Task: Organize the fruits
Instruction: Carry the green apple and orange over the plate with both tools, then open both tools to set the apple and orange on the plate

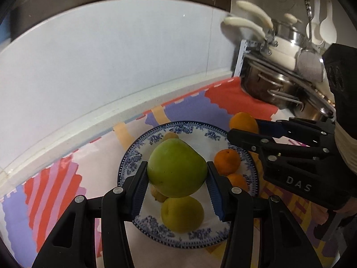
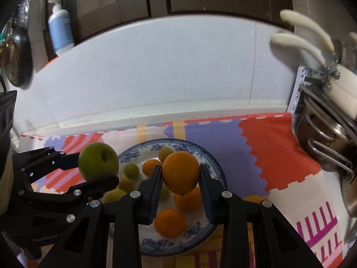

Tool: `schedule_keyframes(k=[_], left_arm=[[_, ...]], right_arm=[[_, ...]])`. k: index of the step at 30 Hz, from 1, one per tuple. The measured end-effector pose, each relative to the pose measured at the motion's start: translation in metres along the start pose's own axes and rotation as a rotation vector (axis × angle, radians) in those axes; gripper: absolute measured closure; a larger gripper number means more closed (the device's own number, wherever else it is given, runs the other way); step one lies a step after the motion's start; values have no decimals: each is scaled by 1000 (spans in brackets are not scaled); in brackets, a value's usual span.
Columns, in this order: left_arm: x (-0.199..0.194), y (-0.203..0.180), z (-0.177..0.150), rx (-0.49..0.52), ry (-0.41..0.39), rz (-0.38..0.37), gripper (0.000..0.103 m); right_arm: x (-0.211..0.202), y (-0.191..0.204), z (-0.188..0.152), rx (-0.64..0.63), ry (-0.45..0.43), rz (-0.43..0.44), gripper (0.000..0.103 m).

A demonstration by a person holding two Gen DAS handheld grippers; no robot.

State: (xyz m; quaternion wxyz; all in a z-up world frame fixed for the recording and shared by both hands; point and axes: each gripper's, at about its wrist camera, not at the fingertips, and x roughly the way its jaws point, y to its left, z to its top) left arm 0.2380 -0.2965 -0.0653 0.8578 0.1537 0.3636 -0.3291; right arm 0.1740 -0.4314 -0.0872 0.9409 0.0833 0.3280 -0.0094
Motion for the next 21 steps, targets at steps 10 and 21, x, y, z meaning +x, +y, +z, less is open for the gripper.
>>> schedule_keyframes(k=[10,21], left_arm=[[32,-2,3,3,66,-16,53],[40,-3,-1,10,93,-9,52]], right_arm=[[56,-13,4,19,85,27,70],[79,-13,-1,32,134,36,69]])
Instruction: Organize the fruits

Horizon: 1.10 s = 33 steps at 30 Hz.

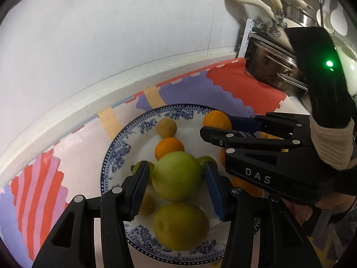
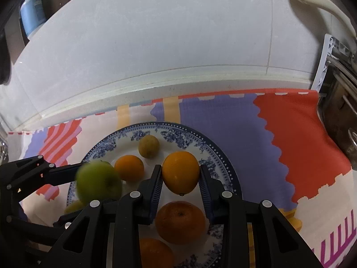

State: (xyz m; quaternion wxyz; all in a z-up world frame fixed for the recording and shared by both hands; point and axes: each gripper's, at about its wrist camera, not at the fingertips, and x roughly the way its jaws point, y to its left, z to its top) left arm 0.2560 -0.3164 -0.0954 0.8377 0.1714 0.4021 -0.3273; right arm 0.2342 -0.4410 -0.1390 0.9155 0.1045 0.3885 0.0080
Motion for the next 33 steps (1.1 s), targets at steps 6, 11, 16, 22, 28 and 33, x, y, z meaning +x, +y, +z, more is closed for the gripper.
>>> schedule_keyframes(k=[6,11,16,22,28,33], left_arm=[[-15,4,-2,-27,-28,18,45],[-35,8,-6,-49,-73,58,45],[-56,9,-13,-77,-112,72,45],[-97,4,-23,-113,-194,106,37],[-141,-1,-41,-134,-256,173,28],[-179,5,-64,-192,-313,222,24]], right_arm=[[0,-2,-2,25,-2,8,64],[-10,3,-6,6,-25,-31,54],[-37,9,-12,17,-67,-62,54],[-84,19,-23,35,-139,-75,54],[-132,40,-36,6,-222,-79,43],[-163,61,-48,-9,-265,-76,38]])
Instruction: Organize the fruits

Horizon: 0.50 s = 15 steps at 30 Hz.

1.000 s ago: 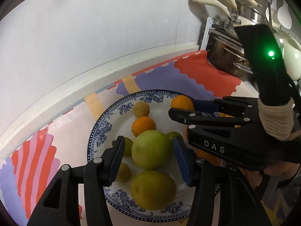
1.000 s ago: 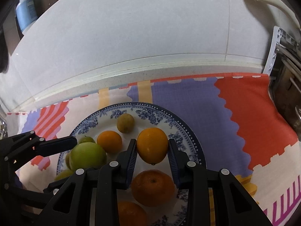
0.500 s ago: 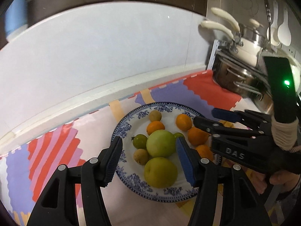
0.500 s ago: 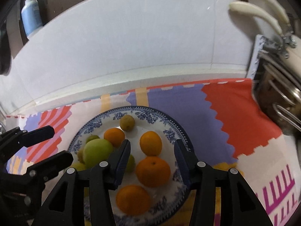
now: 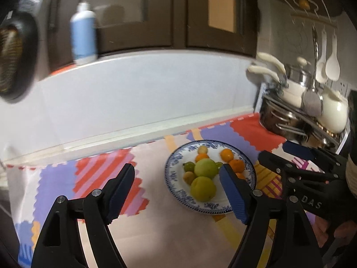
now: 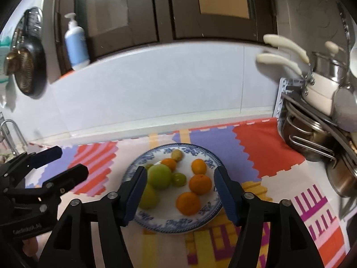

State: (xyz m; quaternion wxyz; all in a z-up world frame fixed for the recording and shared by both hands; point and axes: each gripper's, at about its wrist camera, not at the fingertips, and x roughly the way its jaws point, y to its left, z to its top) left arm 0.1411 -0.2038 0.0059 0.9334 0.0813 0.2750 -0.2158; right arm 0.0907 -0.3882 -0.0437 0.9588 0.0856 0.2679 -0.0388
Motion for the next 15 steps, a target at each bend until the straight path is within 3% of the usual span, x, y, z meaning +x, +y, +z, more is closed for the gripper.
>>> schedule_keyframes(k=[15], left_arm=[[-91,36,-33,-42,-81,126,17]], right_arm=[[-76,60,-24,-51,-69,59,32]])
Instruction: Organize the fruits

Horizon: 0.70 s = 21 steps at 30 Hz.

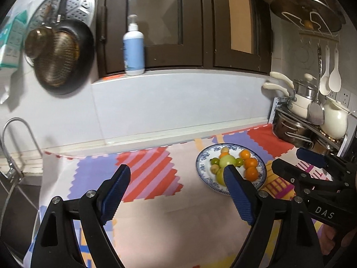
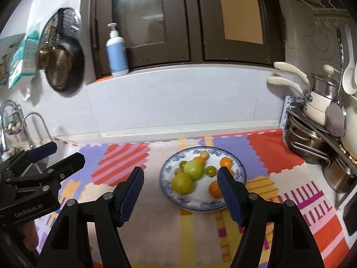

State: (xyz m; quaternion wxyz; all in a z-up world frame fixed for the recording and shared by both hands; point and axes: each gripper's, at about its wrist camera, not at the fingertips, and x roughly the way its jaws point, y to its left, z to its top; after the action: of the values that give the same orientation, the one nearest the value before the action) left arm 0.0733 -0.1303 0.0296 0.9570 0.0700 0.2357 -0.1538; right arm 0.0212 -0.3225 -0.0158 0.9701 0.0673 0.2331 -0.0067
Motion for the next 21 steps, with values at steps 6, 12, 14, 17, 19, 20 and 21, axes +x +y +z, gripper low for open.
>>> schedule_keyframes(k=[6,12,14,17,19,20,21], left_arm=[[-25,14,-12,2,-16,37,14],[-44,26,-22,-3,-16,50,10],[-49,30,-26,-4,-11,57,9],[-55,36,-31,-12,1,67,7],[-60,40,-35,-18,3,71,6],[-62,42,-36,-20,2,77,4],[-64,43,-37,-20,0,80,4]], right_arm=[[-16,20,-6,-13,-9,16,32],[-30,38,-11,-33,-23,19,32],[-34,43,-14,-32,-24,26,32],[-38,52,-17,-39,-21,29,32],[-41,58,-19,-42,-20,35,32],[-42,60,-20,-43,-21,37,32],[-44,62,-20,-44,-22,40,32]])
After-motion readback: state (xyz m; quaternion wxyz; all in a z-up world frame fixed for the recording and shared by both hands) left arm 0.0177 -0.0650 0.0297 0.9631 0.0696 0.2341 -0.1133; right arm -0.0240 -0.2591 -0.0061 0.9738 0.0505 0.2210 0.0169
